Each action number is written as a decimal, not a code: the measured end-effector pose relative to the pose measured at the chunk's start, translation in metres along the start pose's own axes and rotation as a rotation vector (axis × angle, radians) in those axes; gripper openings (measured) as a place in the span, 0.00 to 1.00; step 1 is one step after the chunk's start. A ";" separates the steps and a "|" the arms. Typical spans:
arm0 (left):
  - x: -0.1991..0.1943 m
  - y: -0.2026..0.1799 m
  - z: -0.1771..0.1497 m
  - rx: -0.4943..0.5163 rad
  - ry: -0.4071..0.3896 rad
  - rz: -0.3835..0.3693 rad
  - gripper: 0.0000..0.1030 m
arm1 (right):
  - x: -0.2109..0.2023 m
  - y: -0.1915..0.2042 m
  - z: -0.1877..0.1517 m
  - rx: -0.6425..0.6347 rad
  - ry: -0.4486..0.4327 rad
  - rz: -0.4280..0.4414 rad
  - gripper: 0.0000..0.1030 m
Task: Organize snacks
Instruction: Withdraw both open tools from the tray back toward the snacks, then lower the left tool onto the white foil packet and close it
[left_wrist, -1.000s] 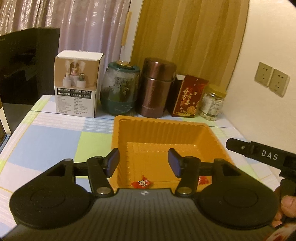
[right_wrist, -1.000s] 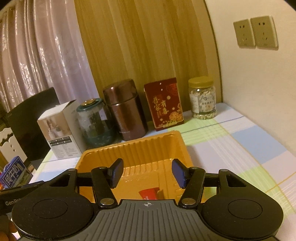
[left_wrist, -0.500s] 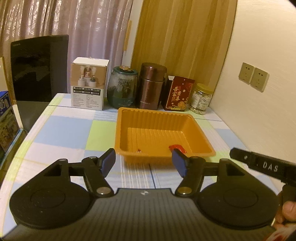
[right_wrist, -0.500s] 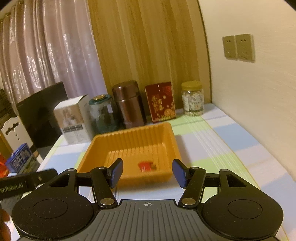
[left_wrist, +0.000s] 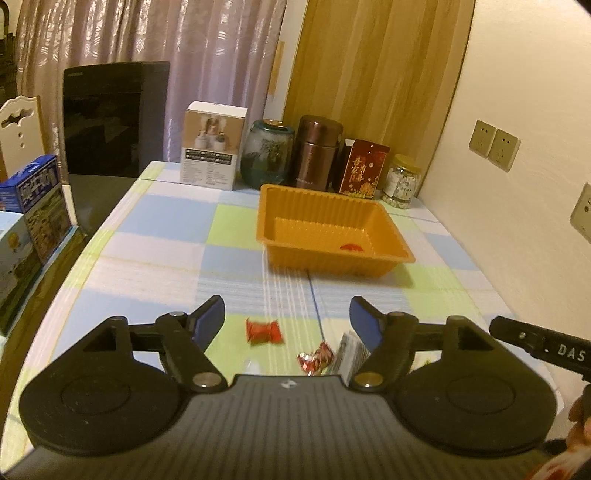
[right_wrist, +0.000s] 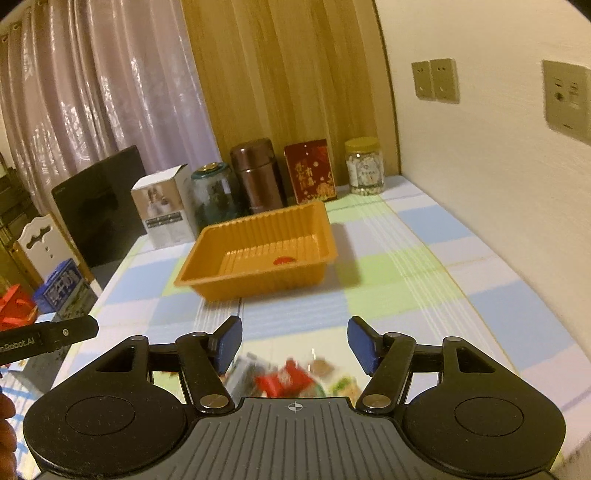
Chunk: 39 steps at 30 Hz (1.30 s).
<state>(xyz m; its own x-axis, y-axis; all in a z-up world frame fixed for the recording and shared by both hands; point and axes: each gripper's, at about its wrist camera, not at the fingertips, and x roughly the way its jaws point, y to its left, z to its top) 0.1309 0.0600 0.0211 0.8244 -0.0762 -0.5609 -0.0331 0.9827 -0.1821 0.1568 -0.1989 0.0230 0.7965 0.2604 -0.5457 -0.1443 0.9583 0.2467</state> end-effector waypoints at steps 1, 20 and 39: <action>-0.006 0.001 -0.003 0.002 0.002 0.007 0.72 | -0.006 0.001 -0.005 -0.001 0.007 0.002 0.62; -0.029 0.027 -0.047 -0.089 0.131 0.026 0.74 | -0.027 0.008 -0.050 -0.049 0.109 -0.003 0.63; 0.010 0.016 -0.054 -0.132 0.218 0.057 0.74 | -0.002 -0.017 -0.045 0.004 0.154 -0.045 0.63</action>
<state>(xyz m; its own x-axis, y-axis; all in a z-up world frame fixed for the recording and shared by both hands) 0.1081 0.0663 -0.0311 0.6781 -0.0696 -0.7316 -0.1619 0.9569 -0.2410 0.1306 -0.2101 -0.0161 0.7027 0.2328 -0.6724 -0.1083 0.9689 0.2224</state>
